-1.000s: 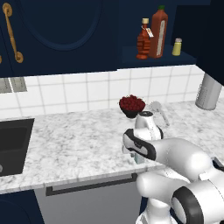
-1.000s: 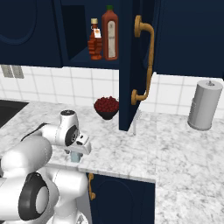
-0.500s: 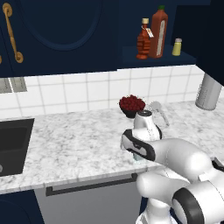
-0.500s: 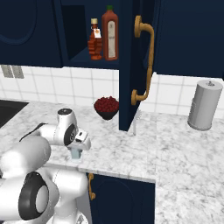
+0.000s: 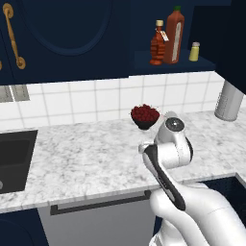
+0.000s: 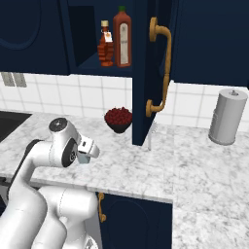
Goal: Put the shaker and condiment bottle from the counter next to their counterparts in the cabinet.
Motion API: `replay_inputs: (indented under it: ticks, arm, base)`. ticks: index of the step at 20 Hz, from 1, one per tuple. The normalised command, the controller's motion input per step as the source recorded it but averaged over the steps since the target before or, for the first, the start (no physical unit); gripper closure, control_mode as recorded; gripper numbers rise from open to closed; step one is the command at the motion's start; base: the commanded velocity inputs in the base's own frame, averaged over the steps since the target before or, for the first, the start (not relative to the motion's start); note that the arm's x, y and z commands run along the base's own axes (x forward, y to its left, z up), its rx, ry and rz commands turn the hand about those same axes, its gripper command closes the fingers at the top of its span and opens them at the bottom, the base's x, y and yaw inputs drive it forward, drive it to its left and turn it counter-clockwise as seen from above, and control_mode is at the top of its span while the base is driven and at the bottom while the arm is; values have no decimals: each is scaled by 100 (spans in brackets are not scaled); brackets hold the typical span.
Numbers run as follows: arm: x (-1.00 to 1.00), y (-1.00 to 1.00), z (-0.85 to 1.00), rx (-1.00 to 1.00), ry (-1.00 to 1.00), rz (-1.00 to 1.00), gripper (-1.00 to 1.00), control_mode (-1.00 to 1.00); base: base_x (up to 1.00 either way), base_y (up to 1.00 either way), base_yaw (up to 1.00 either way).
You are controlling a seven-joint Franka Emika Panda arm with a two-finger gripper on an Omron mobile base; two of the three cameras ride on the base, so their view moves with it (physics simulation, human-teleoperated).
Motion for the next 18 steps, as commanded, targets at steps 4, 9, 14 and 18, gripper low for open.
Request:
replay_inputs:
  ticks: [4,9,14,18]
  arm:
    - [3,-27,86,0,-9,-11,100,-100]
    - [4,-24,99,6,0,-14,100,-100]
    - [1,-25,100,25,7,-16,100,-100]
    - [5,-32,99,22,15,-16,100,-100]
  base:
    - [0,0,0]
    - [0,0,0]
    - [0,0,0]
    - [0,0,0]
